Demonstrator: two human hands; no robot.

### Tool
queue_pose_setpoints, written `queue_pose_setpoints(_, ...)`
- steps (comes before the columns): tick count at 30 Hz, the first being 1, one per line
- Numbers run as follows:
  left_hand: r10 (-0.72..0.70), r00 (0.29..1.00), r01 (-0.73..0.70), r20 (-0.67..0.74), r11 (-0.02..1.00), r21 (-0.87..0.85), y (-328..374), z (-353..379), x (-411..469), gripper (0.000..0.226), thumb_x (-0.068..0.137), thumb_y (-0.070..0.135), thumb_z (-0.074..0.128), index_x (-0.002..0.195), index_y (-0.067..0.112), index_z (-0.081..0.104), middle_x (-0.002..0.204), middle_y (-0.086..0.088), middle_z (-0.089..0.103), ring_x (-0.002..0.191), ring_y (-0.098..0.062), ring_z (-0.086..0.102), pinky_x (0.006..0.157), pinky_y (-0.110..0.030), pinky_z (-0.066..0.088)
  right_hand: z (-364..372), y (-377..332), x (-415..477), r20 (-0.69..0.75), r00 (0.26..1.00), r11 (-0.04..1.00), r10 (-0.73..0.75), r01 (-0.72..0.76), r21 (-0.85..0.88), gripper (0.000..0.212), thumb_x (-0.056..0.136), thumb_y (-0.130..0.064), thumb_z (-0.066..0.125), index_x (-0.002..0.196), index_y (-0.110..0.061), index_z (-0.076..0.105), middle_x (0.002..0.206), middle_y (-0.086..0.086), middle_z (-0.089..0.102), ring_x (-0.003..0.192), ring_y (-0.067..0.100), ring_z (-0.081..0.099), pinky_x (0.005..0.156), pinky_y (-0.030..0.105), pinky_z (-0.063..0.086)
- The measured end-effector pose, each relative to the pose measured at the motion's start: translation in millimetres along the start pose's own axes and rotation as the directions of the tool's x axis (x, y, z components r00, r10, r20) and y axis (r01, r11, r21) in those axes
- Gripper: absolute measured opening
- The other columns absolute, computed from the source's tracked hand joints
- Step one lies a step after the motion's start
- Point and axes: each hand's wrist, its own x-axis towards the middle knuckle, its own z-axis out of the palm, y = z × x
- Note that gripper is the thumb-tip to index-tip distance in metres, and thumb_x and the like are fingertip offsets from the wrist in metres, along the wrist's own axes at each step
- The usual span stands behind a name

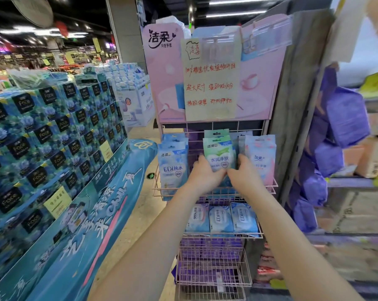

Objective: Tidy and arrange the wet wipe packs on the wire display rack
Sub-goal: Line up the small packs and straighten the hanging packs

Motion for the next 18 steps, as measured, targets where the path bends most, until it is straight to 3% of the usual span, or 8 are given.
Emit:
queue_pose_setpoints(4, 0.032, 0.997, -0.025, 0.072, 0.995, -0.1, -6, -1, 5, 0.078, 0.077, 0.055, 0.075, 0.14, 0.023, 0.041, 0.129, 0.008, 0.065, 0.116, -0.016, 0.065, 0.105, -0.042, 0.051, -3, 7, 14, 0.078, 0.997, 0.999, 0.026, -0.028, 0.025, 0.038, 0.097, -0.006, 0.052, 0.132, -0.02, 0.058, 0.115, 0.0, 0.068, 0.09, 0.015, 0.062, 0.066, 0.027, 0.052)
queue_pose_setpoints(7, 0.082, 0.99, -0.063, 0.118, 0.985, -0.159, -16, -3, 10, 0.082, 0.08, 0.045, 0.081, 0.147, 0.023, 0.039, 0.135, 0.007, 0.064, 0.122, -0.011, 0.063, 0.109, -0.038, 0.05, -6, 15, 20, 0.141, 0.99, 0.992, 0.012, -0.029, 0.121, 0.047, 0.093, 0.001, 0.056, 0.134, -0.022, 0.059, 0.112, -0.008, 0.068, 0.099, 0.004, 0.064, 0.066, 0.015, 0.053)
queue_pose_setpoints(9, 0.067, 0.992, -0.044, 0.111, 0.978, -0.203, -22, -6, 14, 0.087, 0.075, 0.044, 0.084, 0.147, 0.022, 0.04, 0.134, 0.006, 0.066, 0.12, -0.01, 0.065, 0.106, -0.036, 0.052, -7, 20, 23, 0.189, 0.982, 0.988, -0.004, -0.026, 0.154, 0.056, 0.093, -0.001, 0.063, 0.143, -0.022, 0.05, 0.126, -0.004, 0.065, 0.109, 0.011, 0.066, 0.082, 0.027, 0.061)
queue_pose_setpoints(11, 0.032, 0.992, -0.001, 0.125, 0.971, -0.239, -23, -9, 14, 0.084, 0.072, 0.043, 0.088, 0.142, 0.018, 0.048, 0.129, 0.003, 0.07, 0.111, -0.009, 0.069, 0.093, -0.026, 0.057, -6, 21, 26, 0.227, 0.974, 0.981, 0.01, -0.053, 0.185, 0.063, 0.092, -0.002, 0.066, 0.146, -0.022, 0.043, 0.131, 0.0, 0.061, 0.113, 0.021, 0.067, 0.092, 0.043, 0.06)
queue_pose_setpoints(14, 0.057, 0.99, -0.025, 0.131, 0.971, -0.24, -21, -8, 15, 0.047, 0.089, 0.025, 0.081, 0.132, 0.016, 0.062, 0.118, 0.004, 0.073, 0.094, 0.002, 0.068, 0.068, -0.009, 0.052, -6, 17, 32, 0.27, 0.96, 0.946, 0.076, -0.155, 0.285, 0.059, 0.091, 0.005, 0.063, 0.139, -0.021, 0.04, 0.126, 0.006, 0.063, 0.109, 0.027, 0.069, 0.089, 0.046, 0.061)
queue_pose_setpoints(16, 0.051, 0.989, -0.016, 0.137, 0.97, -0.244, -19, -7, 15, 0.043, 0.091, 0.025, 0.08, 0.129, 0.019, 0.061, 0.119, 0.005, 0.072, 0.097, 0.0, 0.068, 0.069, -0.01, 0.051, -6, 14, 36, 0.312, 0.945, 0.912, 0.096, -0.209, 0.352, 0.049, 0.092, 0.01, 0.058, 0.131, -0.018, 0.044, 0.12, 0.008, 0.067, 0.106, 0.029, 0.07, 0.084, 0.042, 0.061)
queue_pose_setpoints(18, 0.057, 0.987, -0.015, 0.148, 0.963, -0.27, -18, -5, 17, 0.05, 0.089, 0.028, 0.082, 0.132, 0.019, 0.059, 0.124, 0.005, 0.071, 0.107, -0.007, 0.069, 0.085, -0.017, 0.055, -5, 16, 40, 0.338, 0.933, 0.899, 0.123, -0.249, 0.361, 0.043, 0.092, 0.011, 0.053, 0.132, -0.005, 0.052, 0.117, 0.012, 0.071, 0.102, 0.03, 0.072, 0.079, 0.039, 0.061)
